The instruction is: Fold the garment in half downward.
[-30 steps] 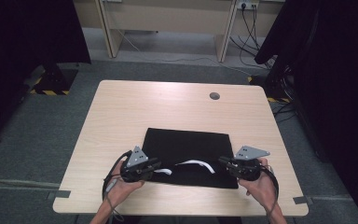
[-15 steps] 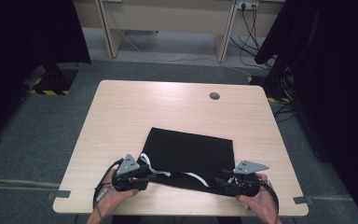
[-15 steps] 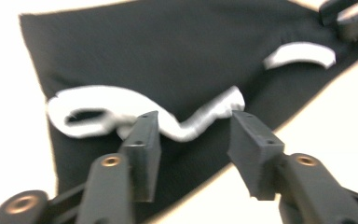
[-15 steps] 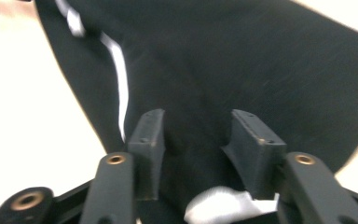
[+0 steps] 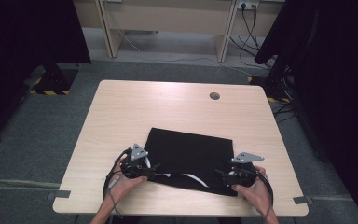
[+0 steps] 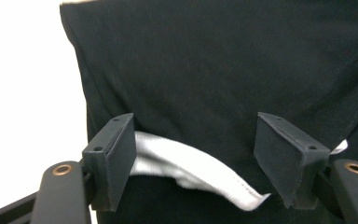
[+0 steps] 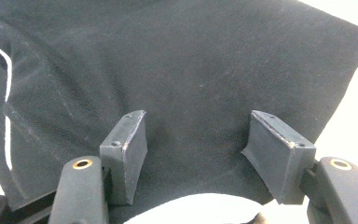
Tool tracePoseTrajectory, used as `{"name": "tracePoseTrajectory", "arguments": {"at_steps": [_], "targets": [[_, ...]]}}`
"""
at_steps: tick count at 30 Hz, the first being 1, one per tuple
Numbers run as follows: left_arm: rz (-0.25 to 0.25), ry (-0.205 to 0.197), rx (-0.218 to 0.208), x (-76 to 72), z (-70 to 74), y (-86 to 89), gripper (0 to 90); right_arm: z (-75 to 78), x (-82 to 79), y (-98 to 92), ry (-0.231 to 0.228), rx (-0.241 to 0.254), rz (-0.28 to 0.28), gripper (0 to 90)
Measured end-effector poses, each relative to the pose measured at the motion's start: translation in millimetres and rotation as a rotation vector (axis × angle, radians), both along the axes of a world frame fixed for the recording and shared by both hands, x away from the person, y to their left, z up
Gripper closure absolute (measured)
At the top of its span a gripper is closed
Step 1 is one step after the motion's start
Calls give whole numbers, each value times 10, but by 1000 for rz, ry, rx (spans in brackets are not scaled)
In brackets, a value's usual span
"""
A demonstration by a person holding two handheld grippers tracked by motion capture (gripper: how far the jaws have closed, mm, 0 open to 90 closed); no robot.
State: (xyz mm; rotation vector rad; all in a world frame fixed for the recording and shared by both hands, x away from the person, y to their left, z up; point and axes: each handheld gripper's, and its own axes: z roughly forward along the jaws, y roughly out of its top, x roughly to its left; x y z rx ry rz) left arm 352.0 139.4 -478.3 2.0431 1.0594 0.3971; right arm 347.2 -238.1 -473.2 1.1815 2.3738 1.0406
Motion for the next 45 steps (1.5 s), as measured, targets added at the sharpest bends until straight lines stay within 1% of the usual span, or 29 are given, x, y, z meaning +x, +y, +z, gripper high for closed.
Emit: {"name": "tracePoseTrajectory", "arguments": {"at_steps": [4, 12, 13, 16, 22, 26, 30, 36, 39, 45], "targets": [[17, -20, -24, -44, -45, 10, 285, -7, -6, 24, -16, -23, 7, 376], [17, -43, 40, -107, -47, -60, 259, -22, 11, 10, -29, -19, 15, 377], [17, -42, 42, -116, -47, -70, 257, -20, 20, -1, -29, -21, 21, 377], [13, -42, 40, -142, -47, -93, 253, -13, 55, -25, -21, -23, 36, 377], [13, -38, 35, -183, -45, -158, 251, -8, 130, -113, -20, -26, 68, 377], [1, -32, 23, -202, -46, -207, 236, -18, 166, -191, -30, -18, 93, 377], [-16, -32, 24, -236, -45, -257, 223, -11, 183, -257, -26, -22, 84, 376], [-29, -28, 26, -254, -46, -309, 198, -7, 196, -310, -23, -22, 75, 376], [-39, -30, 31, -261, -46, -337, 193, -8, 200, -342, -25, -22, 75, 376], [-66, -42, 56, -297, -48, -426, 186, -2, 192, -406, -26, -31, 63, 376]]}}
